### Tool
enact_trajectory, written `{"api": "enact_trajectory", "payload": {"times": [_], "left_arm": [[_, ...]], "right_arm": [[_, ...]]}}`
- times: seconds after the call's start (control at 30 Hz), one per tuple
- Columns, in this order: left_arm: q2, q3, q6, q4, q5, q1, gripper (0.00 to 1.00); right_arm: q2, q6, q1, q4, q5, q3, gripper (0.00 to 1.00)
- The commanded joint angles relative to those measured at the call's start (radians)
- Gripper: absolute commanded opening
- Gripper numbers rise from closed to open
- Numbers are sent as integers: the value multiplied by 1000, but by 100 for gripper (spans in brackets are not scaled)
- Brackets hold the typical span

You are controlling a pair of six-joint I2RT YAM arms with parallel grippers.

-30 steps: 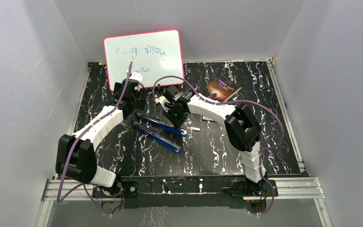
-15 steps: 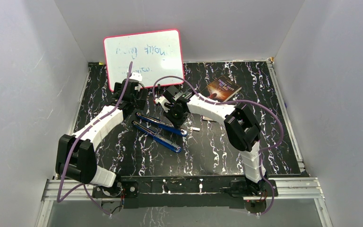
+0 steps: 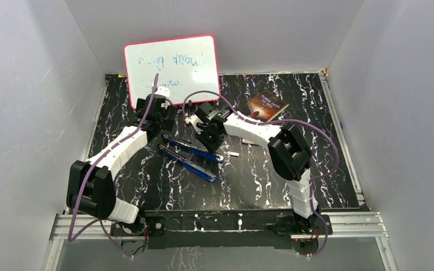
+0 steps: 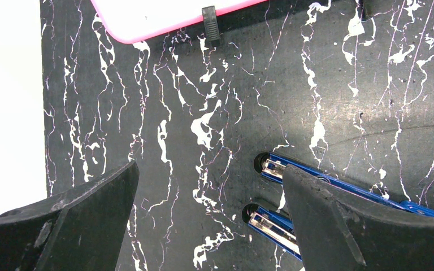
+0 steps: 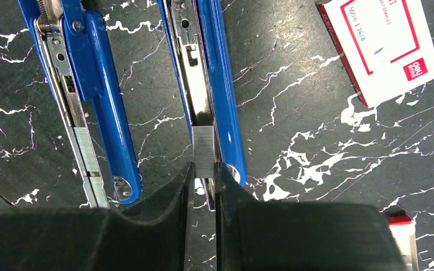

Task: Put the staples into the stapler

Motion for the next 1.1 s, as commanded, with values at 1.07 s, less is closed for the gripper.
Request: {"api": "enact_trajectory", "payload": {"times": [1.07], "left_arm": [[-24, 11, 11, 2, -27, -7, 98]], "right_arm": [[-203, -14, 5, 238, 17, -165, 32]]}}
